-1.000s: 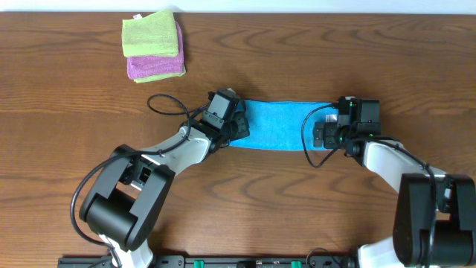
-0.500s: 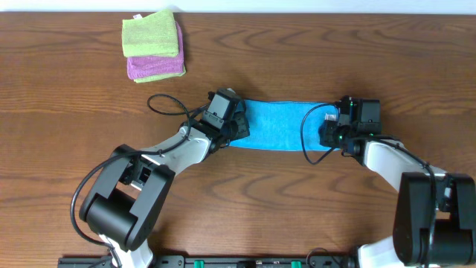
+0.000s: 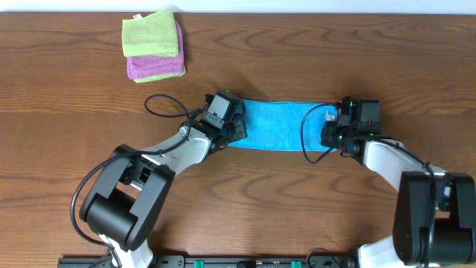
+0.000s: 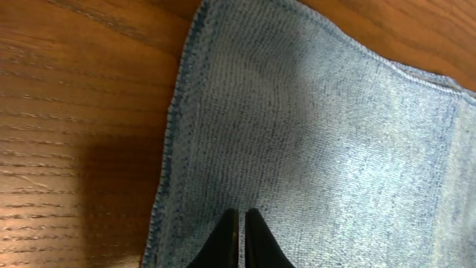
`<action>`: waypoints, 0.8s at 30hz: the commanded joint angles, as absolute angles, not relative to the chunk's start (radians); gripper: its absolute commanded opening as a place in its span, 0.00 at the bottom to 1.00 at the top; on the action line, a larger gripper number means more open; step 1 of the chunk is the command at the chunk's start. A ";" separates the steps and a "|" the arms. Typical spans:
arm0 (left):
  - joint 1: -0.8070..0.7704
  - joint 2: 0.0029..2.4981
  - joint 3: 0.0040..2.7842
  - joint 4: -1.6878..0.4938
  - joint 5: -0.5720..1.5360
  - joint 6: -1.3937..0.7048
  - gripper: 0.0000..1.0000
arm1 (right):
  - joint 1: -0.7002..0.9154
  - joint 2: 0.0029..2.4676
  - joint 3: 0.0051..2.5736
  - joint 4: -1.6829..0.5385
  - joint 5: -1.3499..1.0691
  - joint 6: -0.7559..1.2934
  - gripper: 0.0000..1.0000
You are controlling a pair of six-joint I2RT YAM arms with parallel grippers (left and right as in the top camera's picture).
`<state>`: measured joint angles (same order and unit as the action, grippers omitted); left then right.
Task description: Fold the cloth
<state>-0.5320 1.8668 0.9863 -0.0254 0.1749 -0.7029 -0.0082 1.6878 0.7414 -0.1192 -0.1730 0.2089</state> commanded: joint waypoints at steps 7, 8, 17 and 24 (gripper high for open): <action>-0.532 1.926 1.010 -0.030 0.150 -0.700 0.06 | -0.014 1.708 0.739 -0.131 -0.184 0.233 0.09; -0.532 1.934 1.010 -0.029 0.150 -0.700 0.06 | -0.014 1.708 0.739 -0.131 -0.184 0.233 0.08; -0.532 1.971 1.010 -0.026 0.151 -0.704 0.06 | -0.014 1.699 0.739 -0.159 -0.200 0.233 0.01; -0.531 1.971 1.010 -0.027 0.153 -0.704 0.06 | -0.014 1.553 0.740 -0.205 -0.107 0.231 0.01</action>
